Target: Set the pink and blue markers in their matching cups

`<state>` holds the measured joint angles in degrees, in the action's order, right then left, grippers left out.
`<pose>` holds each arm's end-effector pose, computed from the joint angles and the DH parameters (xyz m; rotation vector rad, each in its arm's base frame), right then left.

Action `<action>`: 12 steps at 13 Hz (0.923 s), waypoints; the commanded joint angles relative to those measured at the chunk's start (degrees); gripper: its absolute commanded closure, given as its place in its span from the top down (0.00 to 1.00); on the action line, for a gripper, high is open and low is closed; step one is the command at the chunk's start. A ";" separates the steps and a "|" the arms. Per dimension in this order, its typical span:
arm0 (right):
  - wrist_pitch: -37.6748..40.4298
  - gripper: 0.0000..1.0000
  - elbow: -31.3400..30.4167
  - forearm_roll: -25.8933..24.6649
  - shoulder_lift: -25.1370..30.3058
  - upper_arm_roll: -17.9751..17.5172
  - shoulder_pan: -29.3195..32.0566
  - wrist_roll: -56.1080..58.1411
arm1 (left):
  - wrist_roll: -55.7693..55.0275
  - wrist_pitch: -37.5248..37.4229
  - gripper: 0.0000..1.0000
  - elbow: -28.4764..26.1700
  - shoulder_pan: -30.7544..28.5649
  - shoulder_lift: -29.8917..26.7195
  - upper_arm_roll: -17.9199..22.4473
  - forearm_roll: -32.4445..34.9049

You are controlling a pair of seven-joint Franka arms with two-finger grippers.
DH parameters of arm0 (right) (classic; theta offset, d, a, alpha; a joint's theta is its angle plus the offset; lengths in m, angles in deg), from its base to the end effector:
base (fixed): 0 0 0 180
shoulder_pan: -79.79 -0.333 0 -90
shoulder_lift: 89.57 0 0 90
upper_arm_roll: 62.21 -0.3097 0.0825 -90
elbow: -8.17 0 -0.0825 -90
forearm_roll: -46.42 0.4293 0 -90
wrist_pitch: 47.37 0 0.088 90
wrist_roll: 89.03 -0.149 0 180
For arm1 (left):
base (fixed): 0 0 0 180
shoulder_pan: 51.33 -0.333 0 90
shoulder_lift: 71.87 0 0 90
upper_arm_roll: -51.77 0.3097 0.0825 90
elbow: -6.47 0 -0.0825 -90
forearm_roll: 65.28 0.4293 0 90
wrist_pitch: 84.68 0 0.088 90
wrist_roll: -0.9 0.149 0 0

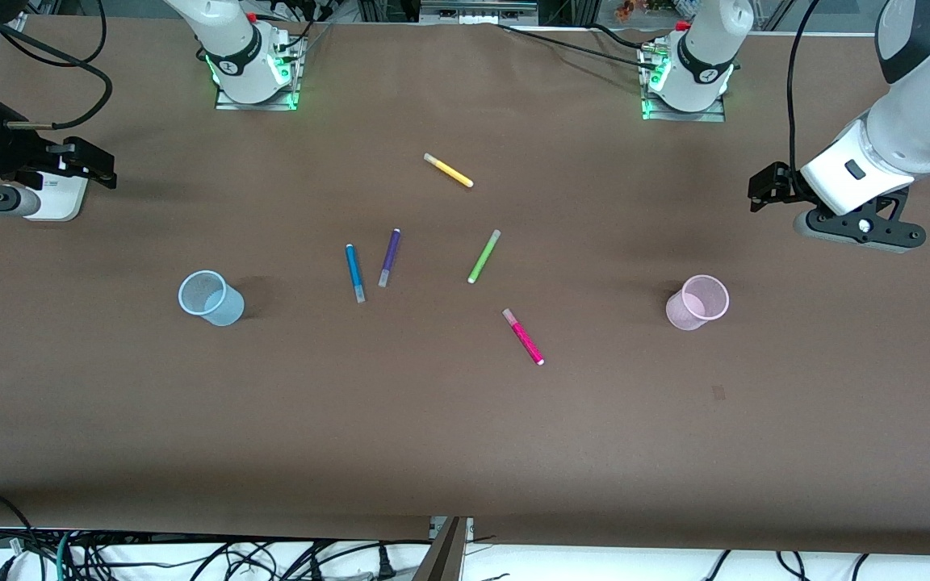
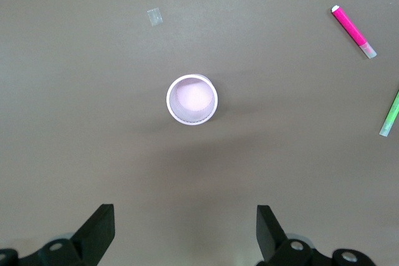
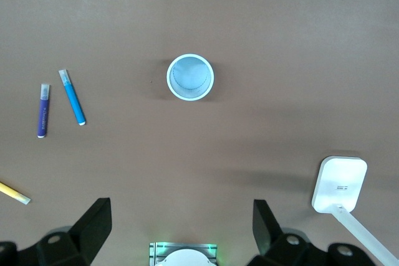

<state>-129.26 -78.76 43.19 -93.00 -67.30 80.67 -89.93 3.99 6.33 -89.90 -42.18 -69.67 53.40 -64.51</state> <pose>0.5949 0.0335 0.5570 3.0749 0.0833 -0.2237 0.5938 -0.0766 0.4977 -3.1018 0.2897 0.2048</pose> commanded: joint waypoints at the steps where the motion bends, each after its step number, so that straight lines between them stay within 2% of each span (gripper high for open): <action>1: 0.24 1.00 0.98 -0.11 -0.26 0.61 -0.54 0.11 | 0.95 -2.50 1.00 2.32 0.96 1.32 1.09 -0.60; 10: -0.37 1.00 1.07 -0.02 -0.70 0.78 -0.45 0.02 | 1.21 -3.39 1.00 1.27 0.96 1.05 1.01 -0.60; 12: -0.37 1.00 1.07 0.06 -1.83 0.78 -0.80 -0.33 | 0.16 -3.74 1.00 1.36 0.96 1.05 -0.48 -0.60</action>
<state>-129.78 -78.76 43.19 -93.32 -67.01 80.65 -89.93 3.99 3.85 -89.50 -42.03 -69.00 53.34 -64.51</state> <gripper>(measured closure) 0.000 0.000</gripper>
